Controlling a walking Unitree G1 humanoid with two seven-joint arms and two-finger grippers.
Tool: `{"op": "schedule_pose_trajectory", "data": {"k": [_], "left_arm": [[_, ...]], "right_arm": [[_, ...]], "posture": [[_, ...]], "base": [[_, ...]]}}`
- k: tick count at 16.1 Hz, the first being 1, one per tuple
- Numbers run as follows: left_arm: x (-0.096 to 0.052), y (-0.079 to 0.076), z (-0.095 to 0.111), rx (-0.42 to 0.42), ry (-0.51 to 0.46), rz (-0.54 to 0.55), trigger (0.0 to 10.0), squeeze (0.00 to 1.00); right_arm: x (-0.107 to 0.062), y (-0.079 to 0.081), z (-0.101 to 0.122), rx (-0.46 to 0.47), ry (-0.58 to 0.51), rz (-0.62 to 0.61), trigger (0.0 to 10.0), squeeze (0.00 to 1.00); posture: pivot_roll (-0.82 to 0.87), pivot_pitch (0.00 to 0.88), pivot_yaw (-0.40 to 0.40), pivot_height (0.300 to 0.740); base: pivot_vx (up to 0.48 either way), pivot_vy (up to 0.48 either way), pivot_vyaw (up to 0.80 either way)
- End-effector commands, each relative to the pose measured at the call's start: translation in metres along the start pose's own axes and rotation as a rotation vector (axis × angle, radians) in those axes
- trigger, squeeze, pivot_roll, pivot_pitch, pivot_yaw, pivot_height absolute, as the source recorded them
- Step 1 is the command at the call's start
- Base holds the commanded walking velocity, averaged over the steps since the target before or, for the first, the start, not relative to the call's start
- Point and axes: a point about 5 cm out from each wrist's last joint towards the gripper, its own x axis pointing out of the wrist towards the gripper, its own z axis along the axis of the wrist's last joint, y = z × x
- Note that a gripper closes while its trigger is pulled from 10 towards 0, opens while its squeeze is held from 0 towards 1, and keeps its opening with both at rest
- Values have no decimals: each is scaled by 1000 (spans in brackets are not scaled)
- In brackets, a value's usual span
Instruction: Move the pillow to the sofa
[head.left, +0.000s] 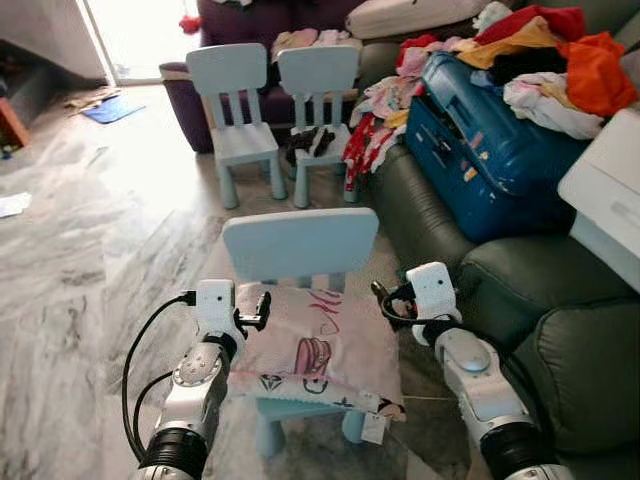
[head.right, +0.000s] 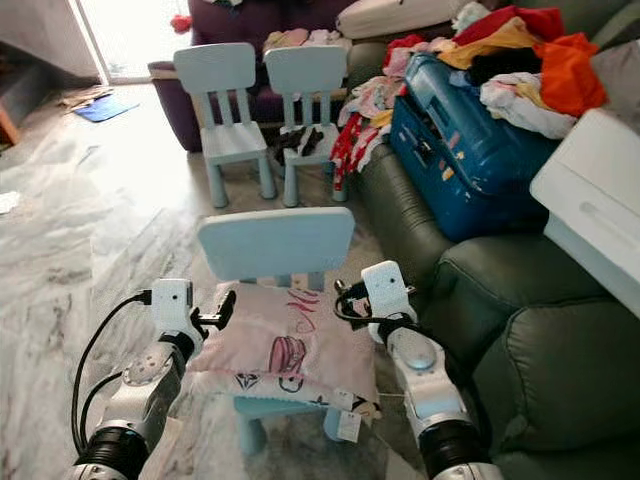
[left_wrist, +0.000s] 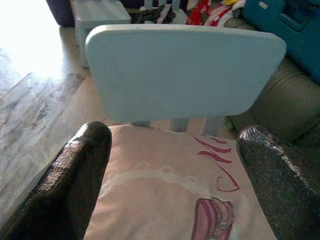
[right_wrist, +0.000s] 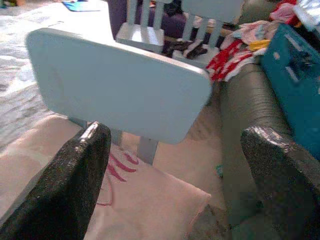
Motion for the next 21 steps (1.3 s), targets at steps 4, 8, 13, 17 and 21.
{"op": "schedule_pose_trajectory", "data": {"k": [4,8,13,17,21], "left_arm": [[0,4,0,4,5,9,10000,0],[-1,5,-1,-7,6,19,10000,0],[-15,14,-3,54,-5,-11,10000,0],[-52,14,-9,99,-31,-147,10000,0],[-94,32,-22,114,33,-114,10000,0]], "right_arm": [[1,4,6,1,-21,8,10000,0],[0,6,5,10,-21,13,10000,0],[-14,-11,6,57,-34,-48,10000,0],[-41,-22,13,105,-62,-103,10000,0],[-84,-28,0,121,-7,-167,10000,0]], "posture": [[-207,31,6,740],[-200,32,4,740],[-177,47,9,740],[-166,90,18,740],[-172,116,38,740]], "base": [[0,0,0],[0,0,0],[0,0,0],[0,0,0],[0,0,0]]}}
